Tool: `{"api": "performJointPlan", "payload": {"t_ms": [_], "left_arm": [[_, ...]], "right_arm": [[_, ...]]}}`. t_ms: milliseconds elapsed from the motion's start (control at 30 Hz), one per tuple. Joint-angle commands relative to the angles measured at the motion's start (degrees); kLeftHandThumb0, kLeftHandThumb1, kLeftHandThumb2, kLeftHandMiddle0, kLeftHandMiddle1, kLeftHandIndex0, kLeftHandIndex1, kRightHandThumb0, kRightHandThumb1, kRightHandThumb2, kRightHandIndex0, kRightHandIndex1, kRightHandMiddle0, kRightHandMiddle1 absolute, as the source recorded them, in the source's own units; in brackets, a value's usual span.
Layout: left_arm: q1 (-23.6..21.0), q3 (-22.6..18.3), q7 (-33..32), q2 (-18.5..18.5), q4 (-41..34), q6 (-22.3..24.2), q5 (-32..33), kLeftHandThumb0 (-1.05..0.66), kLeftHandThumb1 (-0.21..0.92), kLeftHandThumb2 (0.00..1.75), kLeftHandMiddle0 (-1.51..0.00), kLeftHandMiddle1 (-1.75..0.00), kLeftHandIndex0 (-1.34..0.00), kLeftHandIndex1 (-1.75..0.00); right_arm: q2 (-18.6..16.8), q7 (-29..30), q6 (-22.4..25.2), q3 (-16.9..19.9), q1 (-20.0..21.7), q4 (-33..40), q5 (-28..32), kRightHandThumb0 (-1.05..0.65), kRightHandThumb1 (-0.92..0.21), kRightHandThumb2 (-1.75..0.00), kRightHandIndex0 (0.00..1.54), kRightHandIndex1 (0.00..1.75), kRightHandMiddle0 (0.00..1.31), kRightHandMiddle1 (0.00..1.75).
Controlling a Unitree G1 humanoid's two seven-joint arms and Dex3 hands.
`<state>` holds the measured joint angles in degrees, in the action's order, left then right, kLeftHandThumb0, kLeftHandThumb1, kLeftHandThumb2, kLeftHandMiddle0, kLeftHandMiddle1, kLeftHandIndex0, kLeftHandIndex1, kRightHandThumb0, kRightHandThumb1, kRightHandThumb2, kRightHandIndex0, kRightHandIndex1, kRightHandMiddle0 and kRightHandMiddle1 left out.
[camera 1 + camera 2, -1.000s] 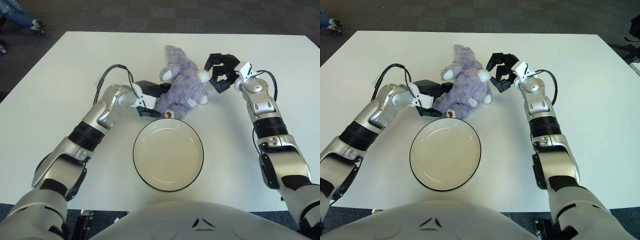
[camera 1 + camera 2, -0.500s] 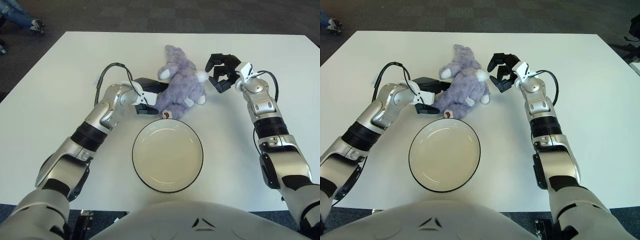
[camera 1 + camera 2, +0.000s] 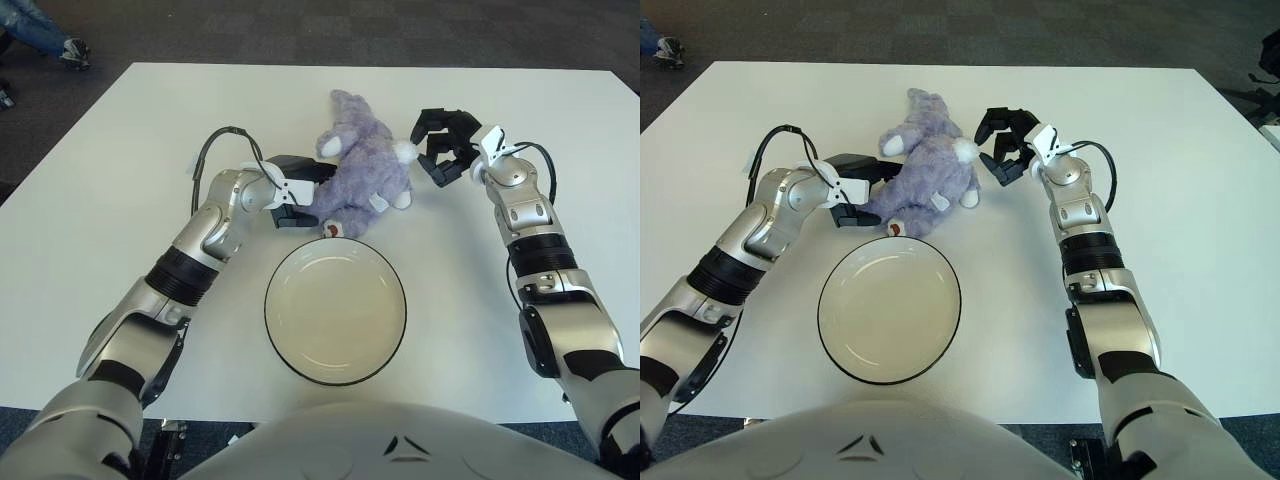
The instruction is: Put the doll into the plate.
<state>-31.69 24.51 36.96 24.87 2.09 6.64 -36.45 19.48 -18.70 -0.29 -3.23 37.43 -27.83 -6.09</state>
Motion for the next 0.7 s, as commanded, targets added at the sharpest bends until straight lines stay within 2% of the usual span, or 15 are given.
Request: {"api": "performJointPlan", "payload": {"t_ms": [0, 67, 200, 400, 467, 600, 667], "left_arm": [[0.51, -1.04, -1.21, -0.06, -0.83, 1.00, 0.16, -0.01, 0.27, 1.29, -0.60, -1.60, -0.60, -1.65], [0.47, -1.56, -1.69, -0.08, -0.59, 0.99, 0.54, -0.01, 0.26, 1.31, -0.60, -1.62, -0.60, -1.65], [0.35, -2.33, -2.88, 0.20, 0.17, 0.13, 1.13, -0.01, 0.23, 1.31, -0.66, -1.44, -0.65, -1.73], [-0.14, -2.52, -4.90, 1.10, 1.59, -1.98, 0.52, -0.01, 0.21, 1.32, -0.67, -1.40, -0.67, -1.74], [-0.57, -2.80, -6.01, 1.71, 2.53, -3.13, 0.23, -0.01, 0.18, 1.37, -0.70, -1.42, -0.68, -1.74], [-1.52, -3.68, -8.11, 2.65, 4.89, -5.07, 0.28, -0.01, 0.03, 1.58, -0.81, -1.65, -0.69, -1.66], [-2.28, -4.38, -8.90, 3.28, 6.86, -6.35, 0.88, -0.01, 0.00, 1.62, -0.84, -1.70, -0.70, -1.64]], "right_arm": [[0.64, -0.29, -0.50, 0.58, 0.97, -0.53, 0.31, -0.01, -0.07, -1.51, 0.80, 1.75, 0.72, 1.45], [0.67, -0.42, -0.60, 0.60, 1.03, -0.76, 0.39, -0.01, -0.07, -1.51, 0.80, 1.75, 0.72, 1.46], [0.71, -0.37, -0.75, 0.59, 1.09, -1.03, 0.35, -0.01, -0.07, -1.50, 0.79, 1.75, 0.73, 1.45], [0.95, 0.01, -1.03, 0.41, 1.01, -1.20, -0.18, -0.01, -0.07, -1.50, 0.79, 1.75, 0.73, 1.45], [1.03, 0.19, -1.17, 0.37, 0.98, -1.25, -0.37, -0.01, -0.07, -1.50, 0.78, 1.75, 0.72, 1.45], [1.25, 0.49, -1.55, 0.33, 0.87, -1.41, -0.72, -0.01, -0.08, -1.50, 0.78, 1.75, 0.71, 1.47], [1.36, 0.56, -1.58, 0.35, 0.81, -1.41, -0.78, -0.01, -0.08, -1.50, 0.78, 1.75, 0.70, 1.47]]}}
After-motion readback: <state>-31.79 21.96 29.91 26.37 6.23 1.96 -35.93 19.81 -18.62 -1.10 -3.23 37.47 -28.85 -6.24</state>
